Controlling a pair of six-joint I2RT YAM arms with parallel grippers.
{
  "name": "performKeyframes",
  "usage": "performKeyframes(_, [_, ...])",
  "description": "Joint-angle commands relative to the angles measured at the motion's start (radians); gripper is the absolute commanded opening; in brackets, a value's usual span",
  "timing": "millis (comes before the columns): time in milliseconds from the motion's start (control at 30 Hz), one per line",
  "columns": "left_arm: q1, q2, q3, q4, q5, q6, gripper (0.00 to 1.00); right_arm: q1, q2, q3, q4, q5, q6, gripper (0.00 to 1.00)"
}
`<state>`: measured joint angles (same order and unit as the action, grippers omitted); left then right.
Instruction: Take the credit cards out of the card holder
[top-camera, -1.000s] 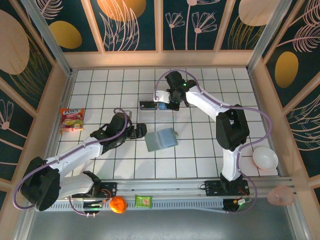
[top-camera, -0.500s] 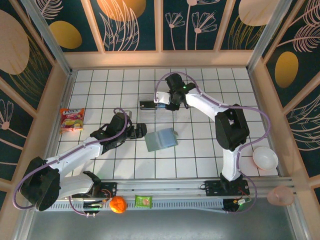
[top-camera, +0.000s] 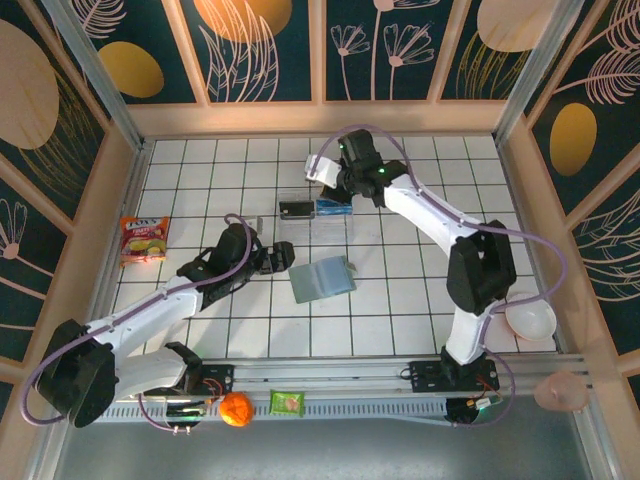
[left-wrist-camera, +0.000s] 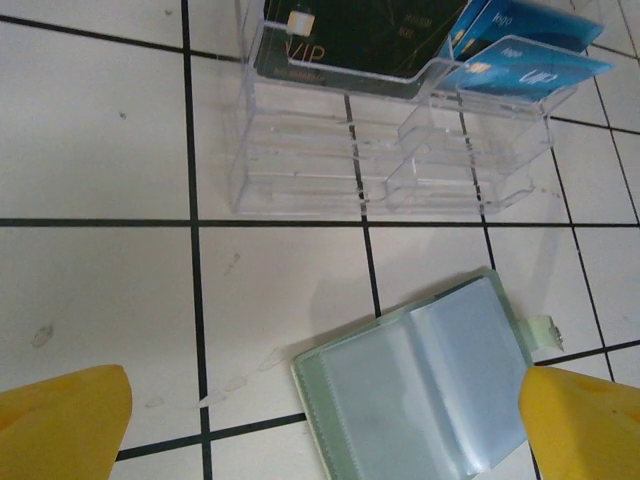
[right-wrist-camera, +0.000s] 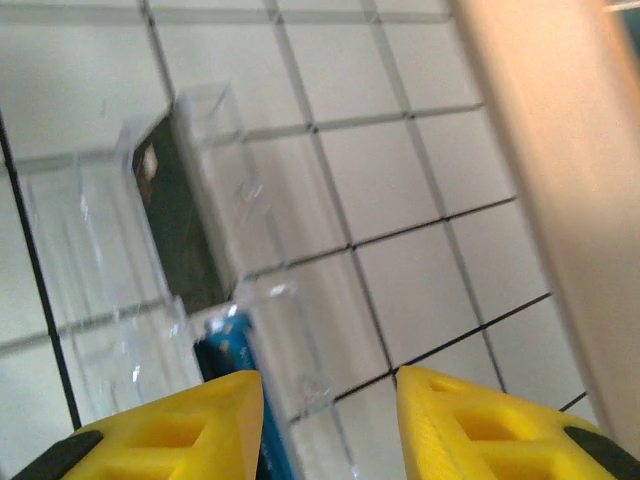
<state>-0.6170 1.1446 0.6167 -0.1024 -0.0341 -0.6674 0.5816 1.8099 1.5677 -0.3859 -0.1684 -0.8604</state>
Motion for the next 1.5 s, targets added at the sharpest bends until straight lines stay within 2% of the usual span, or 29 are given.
performKeyframes(0, [0.005, -0.019, 0.005, 0.045, -0.04, -0.018, 0.99, -0.028, -0.09, -0.044, 0.203, -0.099, 0.261, 0.39])
performKeyframes(100, [0.006, -0.039, 0.012, 0.056, -0.095, -0.03, 0.99, -0.058, -0.141, -0.127, 0.383, -0.114, 0.572, 0.27])
performKeyframes(167, [0.005, -0.063, 0.01, 0.062, -0.124, -0.032, 0.99, -0.064, -0.159, -0.176, 0.43, -0.13, 0.741, 0.17])
performKeyframes(233, [0.005, -0.093, 0.005, 0.063, -0.153, -0.029, 0.99, -0.059, -0.161, -0.216, 0.428, -0.106, 0.886, 0.07])
performKeyframes(333, [0.005, -0.138, -0.005, 0.047, -0.207, -0.023, 0.99, -0.041, -0.155, -0.273, 0.333, -0.006, 1.032, 0.01])
performKeyframes(433, [0.005, -0.178, -0.026, 0.051, -0.223, -0.003, 0.99, 0.018, -0.153, -0.337, 0.229, 0.144, 1.048, 0.0])
performKeyframes(567, [0.005, -0.193, -0.036, 0.035, -0.235, 0.02, 0.99, 0.083, -0.149, -0.431, 0.156, 0.253, 1.062, 0.0])
performKeyframes(733, [0.006, -0.206, -0.052, 0.036, -0.227, 0.032, 0.99, 0.115, -0.122, -0.45, 0.159, 0.23, 1.102, 0.0])
performKeyframes(1067, [0.005, -0.241, -0.071, 0.032, -0.222, 0.048, 0.99, 0.079, 0.083, -0.236, 0.096, 0.316, 1.09, 0.0])
performKeyframes(1467, [0.006, -0.235, -0.08, 0.048, -0.203, 0.04, 0.99, 0.075, 0.129, -0.161, 0.084, 0.368, 1.106, 0.0])
